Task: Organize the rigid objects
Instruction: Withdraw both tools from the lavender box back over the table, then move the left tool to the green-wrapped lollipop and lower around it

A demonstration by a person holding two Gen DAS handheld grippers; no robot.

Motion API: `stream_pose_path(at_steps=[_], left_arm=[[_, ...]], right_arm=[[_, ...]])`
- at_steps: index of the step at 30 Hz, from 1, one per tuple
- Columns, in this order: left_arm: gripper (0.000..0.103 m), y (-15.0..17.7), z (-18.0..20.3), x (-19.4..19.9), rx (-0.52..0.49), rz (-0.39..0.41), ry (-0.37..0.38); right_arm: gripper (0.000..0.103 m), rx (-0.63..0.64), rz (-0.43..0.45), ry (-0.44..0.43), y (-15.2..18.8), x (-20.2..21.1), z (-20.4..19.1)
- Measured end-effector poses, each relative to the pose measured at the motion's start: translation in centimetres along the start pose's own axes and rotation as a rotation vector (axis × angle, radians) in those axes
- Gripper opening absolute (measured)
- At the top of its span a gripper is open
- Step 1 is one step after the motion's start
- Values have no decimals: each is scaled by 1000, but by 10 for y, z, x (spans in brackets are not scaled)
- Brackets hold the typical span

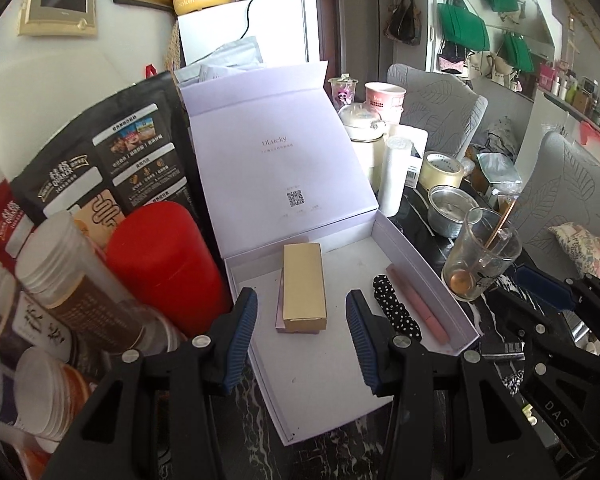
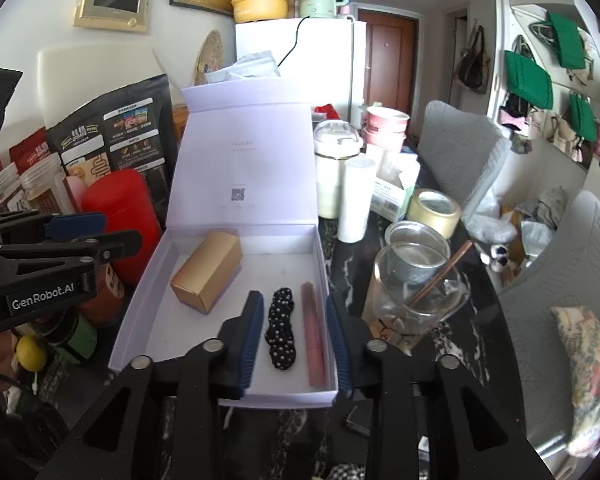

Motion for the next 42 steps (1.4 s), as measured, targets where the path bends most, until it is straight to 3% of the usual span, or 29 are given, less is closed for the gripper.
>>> stream_pose_path(at_steps=[11,18,26,27,29,30,31,42], left_arm=[[46,20,10,39,-20,36,60],[46,35,17,56,-26,29,112],[46,54,28,63,-60,0,107],[49,56,29,62,-59,-7,109],[72,61,31,63,-68,-6,111],[89,62,32,63,-72,-2,109],[93,64,33,64,-75,5,106],[94,84,62,65,-138,-38,174]], right_arm=[[40,-2,57,24,12,50,-7],[50,7,76,23,21,77,-13],[65,18,88,45,35,98,-20],[66,16,88,49,37,100,-19],[66,11,88,58,42,104,-17],[66,9,87,64,45,106,-16],[66,8,84,70,49,108,-15],[66,-53,50,123,85,127,13]])
Point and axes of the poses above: each gripper's, at about its wrist camera, not at the fingertips, and x roughly against the way its jaws point, z to its right, y to its underside, the point moved 4 cm from there along -x, roughly the way its jaws point, and after that the axes turned 4 degrees about -y, right-handed, at the moved point
